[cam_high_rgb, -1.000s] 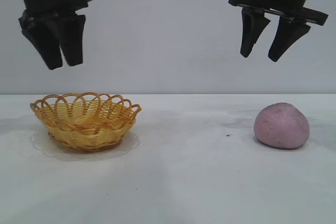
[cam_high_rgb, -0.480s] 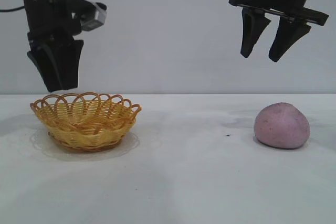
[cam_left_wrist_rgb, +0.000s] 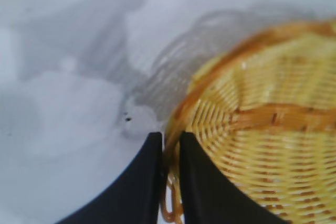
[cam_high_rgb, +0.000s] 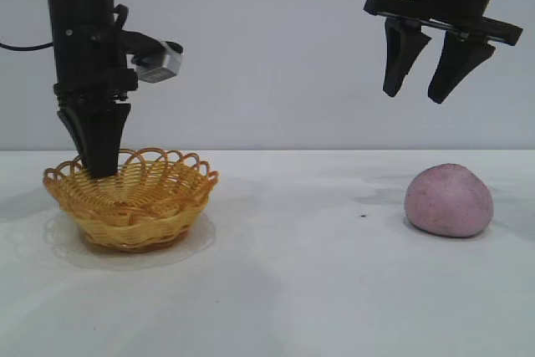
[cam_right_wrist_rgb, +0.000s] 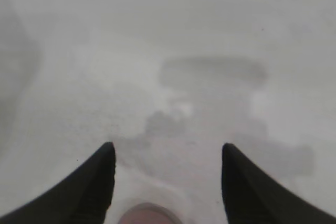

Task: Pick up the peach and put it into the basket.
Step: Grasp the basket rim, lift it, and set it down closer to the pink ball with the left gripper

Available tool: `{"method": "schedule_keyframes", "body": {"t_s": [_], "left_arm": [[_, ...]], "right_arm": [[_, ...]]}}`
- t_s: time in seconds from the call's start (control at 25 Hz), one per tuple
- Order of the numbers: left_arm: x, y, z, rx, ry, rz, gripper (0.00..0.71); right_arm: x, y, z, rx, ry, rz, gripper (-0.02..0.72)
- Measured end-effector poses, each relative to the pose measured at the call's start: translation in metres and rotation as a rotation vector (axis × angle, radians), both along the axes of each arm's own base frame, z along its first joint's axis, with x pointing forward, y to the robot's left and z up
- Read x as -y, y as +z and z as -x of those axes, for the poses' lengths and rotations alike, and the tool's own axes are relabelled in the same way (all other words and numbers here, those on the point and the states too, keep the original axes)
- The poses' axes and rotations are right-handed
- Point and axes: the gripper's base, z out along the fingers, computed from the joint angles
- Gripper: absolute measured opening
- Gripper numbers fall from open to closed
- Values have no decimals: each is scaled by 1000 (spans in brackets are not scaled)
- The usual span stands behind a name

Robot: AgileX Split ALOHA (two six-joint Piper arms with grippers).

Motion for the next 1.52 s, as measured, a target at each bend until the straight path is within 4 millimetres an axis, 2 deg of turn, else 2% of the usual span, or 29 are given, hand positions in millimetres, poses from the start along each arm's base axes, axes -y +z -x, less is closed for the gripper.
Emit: {"method": "schedule_keyframes", "body": {"t_s": [0.12, 0.24, 0.4, 0.64, 0.84, 1.24, 1.4, 1.44, 1.48, 1.52], "left_arm": [[1, 16, 3, 8, 125, 25, 0], [4, 30, 15, -20, 213, 100, 0], [9, 36, 34, -20, 318, 229, 0], [5, 18, 77, -36, 484, 369, 0], [6, -10, 98, -90, 577, 452, 0], [9, -45, 91, -113, 612, 472, 0], [9, -52, 91, -116, 601, 466, 0], [10, -52, 91, -114, 597, 468, 60], [10, -52, 91, -111, 591, 469, 60], [10, -51, 90, -110, 590, 472, 136]], "right_arm": [[0, 0, 0, 0, 0, 0, 365], [0, 0, 0, 0, 0, 0, 365], [0, 0, 0, 0, 0, 0, 365], [0, 0, 0, 2, 0, 0, 365], [0, 0, 0, 4, -1, -1, 365], [0, 0, 0, 4, -1, -1, 365], [0, 0, 0, 4, -1, -1, 365], [0, 0, 0, 4, -1, -1, 365], [0, 0, 0, 4, -1, -1, 365], [0, 0, 0, 4, -1, -1, 365]]}}
